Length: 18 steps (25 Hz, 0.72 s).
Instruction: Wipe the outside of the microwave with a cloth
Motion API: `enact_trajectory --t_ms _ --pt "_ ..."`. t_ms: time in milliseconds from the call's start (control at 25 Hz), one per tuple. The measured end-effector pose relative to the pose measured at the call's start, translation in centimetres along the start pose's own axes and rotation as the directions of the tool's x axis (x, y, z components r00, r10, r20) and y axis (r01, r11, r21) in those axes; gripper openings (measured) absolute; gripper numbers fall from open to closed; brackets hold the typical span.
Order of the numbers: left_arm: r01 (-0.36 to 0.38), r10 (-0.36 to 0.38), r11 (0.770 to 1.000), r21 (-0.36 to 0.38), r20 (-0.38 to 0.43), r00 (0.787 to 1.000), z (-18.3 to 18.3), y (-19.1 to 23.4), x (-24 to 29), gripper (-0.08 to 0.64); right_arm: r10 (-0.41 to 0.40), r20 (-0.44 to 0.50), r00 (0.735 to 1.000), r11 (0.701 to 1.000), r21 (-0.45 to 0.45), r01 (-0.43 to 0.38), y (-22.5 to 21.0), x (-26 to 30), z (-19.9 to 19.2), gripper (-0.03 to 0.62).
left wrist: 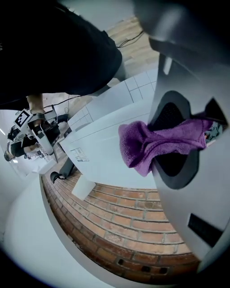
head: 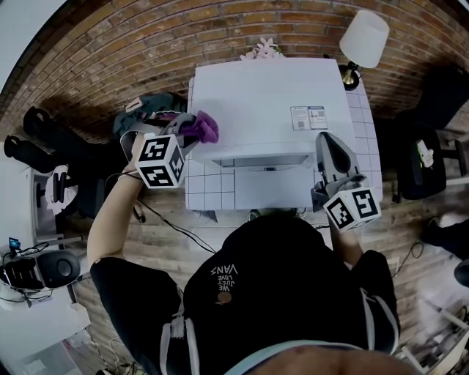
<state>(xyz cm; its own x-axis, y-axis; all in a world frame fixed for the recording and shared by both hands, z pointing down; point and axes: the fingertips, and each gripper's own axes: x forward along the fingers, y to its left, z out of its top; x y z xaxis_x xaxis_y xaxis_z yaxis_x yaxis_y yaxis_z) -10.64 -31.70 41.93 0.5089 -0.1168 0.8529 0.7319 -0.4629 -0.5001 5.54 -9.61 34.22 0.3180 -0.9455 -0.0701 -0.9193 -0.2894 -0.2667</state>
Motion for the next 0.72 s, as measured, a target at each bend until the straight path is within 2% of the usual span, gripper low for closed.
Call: enact_trajectory --t_ms 160,280,520,720 --pt "0.006 -0.006 1.0 0.006 -0.018 1.0 -1.6 -1.1 -0.7 0.132 -0.004 -0.002 1.0 1.0 0.003 0.004 0.6 -0.1 -0.4 -0.003" --pt "0.02 -0.02 1.0 0.016 -0.008 1.0 -1.2 -1.7 -0.4 0.132 -0.021 -0.001 1.0 1.0 0.001 0.021 0.2 -0.7 -0.4 -0.003" --pt "0.029 -0.03 0.994 0.107 0.007 1.0 3.2 -0.8 1.4 0.132 -0.063 0.01 0.998 0.998 0.004 0.063 -2.3 -2.3 0.5 -0.003" --pt "0.039 -0.047 0.98 0.193 0.037 0.998 8.8 1.1 3.3 0.132 -0.103 0.021 0.994 0.995 0.012 0.102 -5.7 -4.0 1.2 -0.003"
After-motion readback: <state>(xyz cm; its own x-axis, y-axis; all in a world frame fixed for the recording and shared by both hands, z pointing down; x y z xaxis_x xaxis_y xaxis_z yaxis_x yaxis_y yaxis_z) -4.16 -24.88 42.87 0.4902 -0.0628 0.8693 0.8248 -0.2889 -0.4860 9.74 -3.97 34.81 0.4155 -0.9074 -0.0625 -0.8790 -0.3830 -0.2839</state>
